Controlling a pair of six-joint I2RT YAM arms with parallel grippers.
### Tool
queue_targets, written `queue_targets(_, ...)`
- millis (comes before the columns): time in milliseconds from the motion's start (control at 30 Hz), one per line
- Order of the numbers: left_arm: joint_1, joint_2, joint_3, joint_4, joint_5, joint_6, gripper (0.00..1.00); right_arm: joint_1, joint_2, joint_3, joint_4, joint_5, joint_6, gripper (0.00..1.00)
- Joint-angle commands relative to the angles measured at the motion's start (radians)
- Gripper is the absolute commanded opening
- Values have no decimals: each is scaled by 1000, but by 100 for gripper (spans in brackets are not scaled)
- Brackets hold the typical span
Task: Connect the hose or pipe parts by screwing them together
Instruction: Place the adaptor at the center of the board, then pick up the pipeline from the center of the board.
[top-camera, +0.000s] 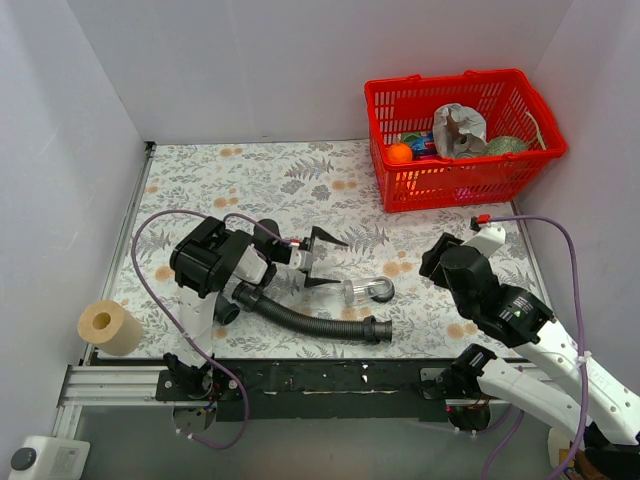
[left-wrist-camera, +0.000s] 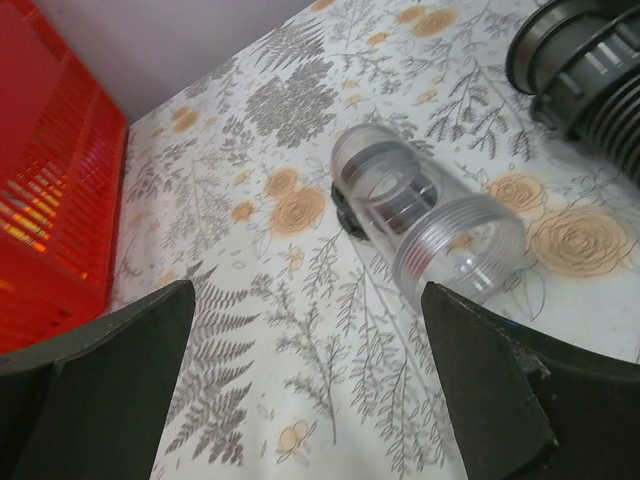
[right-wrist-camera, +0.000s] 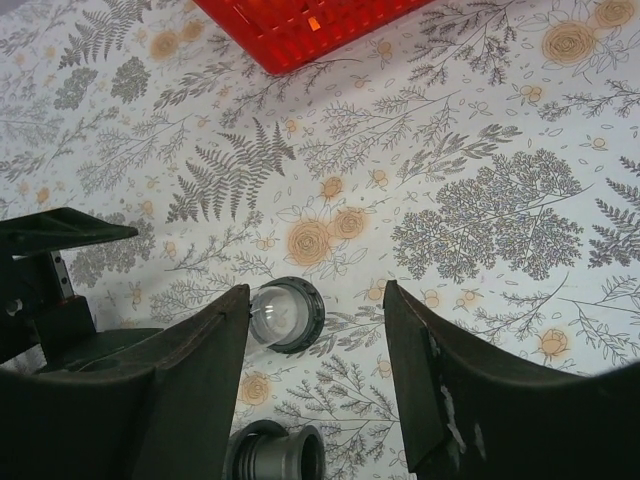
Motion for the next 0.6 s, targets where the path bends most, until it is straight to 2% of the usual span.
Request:
queue_targets(0,81,-67,3,510,18,51,98,-6,4,-19,13,10,26,66)
queue_targets(233,180,-86,103,511,16,76,98,-6,53,-48,36,-41,42,74)
queue_targets(333,183,-128,175,511,-37,-56,98,-6,56,-57,34,-47,40,74)
queue_targets(367,178,-174,190,510,-35,-192,98,-6,54,-60,34,-47,42,74)
queue_targets(433,160,-243,192,481,-44,-355,98,-6,51,-73,42,-50,43,74)
queue_targets(467,152,-282,181,356,-43,-436,98,-6,50,-76,43,-50,48,74)
queue_targets(500,131,-388,167,244,-46,-447,98,-6,51,-76,46,-52,49,75)
queue_targets(533,115,-441,157,95,-107,-440,98,-6,53,-76,48,-52,51,75)
queue_targets(567,92,-505,185,-369,-153,-411,98,-6,51,-74,49,-53,51,77)
